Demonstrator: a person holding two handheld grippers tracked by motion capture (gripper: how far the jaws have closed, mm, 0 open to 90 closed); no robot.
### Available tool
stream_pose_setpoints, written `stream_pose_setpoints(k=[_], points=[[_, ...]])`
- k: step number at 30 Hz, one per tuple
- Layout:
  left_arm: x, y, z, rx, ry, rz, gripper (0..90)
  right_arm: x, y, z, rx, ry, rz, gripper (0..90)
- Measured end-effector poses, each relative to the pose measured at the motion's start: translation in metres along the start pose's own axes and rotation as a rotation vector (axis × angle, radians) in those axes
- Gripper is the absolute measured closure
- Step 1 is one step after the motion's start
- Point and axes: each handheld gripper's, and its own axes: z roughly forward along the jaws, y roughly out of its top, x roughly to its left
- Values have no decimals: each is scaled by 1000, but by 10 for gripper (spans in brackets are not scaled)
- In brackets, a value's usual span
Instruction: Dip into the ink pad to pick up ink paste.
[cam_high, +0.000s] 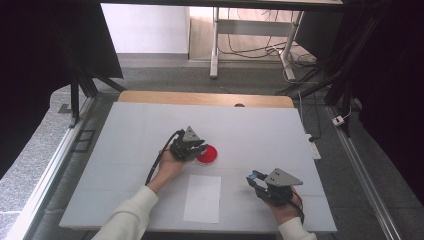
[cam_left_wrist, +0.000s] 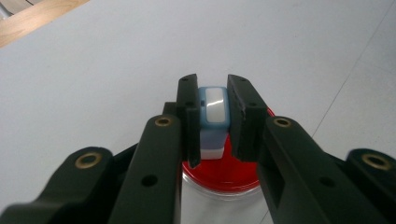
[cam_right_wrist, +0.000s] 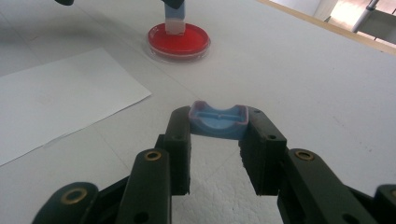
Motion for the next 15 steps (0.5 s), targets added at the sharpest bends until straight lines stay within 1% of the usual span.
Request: stream_pose_setpoints(k=[15], points=[[0, 0, 0, -1, 0, 3, 756, 0, 0, 0, -3, 4, 2, 642]])
